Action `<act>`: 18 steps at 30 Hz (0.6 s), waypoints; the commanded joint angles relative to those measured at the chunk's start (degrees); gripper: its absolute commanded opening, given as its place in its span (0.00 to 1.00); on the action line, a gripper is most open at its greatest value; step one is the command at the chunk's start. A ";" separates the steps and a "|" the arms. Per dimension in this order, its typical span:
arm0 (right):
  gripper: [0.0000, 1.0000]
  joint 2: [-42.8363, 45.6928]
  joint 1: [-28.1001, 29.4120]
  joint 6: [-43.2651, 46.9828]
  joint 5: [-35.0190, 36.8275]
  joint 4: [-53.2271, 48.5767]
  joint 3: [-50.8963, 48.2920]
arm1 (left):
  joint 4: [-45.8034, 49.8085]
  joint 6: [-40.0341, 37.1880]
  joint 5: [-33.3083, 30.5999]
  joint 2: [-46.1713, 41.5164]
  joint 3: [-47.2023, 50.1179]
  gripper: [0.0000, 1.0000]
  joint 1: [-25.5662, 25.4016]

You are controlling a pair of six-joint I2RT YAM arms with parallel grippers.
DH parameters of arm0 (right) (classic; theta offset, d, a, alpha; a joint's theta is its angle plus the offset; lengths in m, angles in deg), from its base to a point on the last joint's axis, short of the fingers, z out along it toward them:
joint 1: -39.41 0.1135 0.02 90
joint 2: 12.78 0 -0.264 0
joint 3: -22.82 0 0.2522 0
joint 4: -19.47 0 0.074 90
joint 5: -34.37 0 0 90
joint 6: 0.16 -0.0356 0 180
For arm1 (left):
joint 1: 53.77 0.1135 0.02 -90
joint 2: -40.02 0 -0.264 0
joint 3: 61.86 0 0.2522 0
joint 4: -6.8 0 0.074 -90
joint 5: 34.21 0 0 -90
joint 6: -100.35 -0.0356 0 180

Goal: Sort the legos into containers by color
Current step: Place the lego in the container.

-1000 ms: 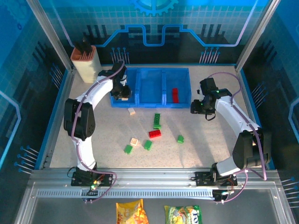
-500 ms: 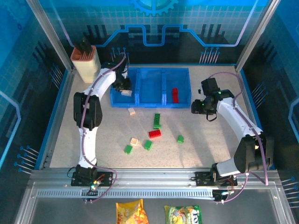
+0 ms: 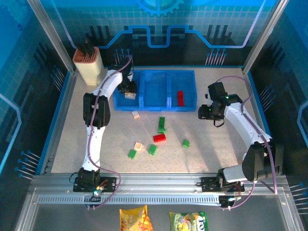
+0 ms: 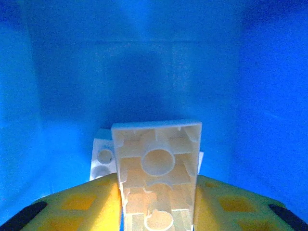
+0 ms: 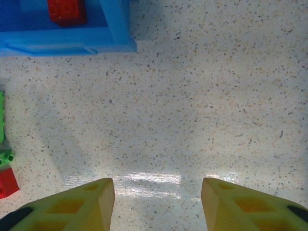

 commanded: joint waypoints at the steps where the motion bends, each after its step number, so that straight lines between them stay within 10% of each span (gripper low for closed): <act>1: 0.52 1.42 -0.71 0.44 0.37 -1.44 -0.73 | -1.26 -1.67 -0.35 0.95 -2.14 0.40 0.56; 18: 0.52 2.88 -0.88 0.27 0.74 -1.88 -1.93 | -7.00 -2.56 -0.43 2.66 -1.96 0.42 0.77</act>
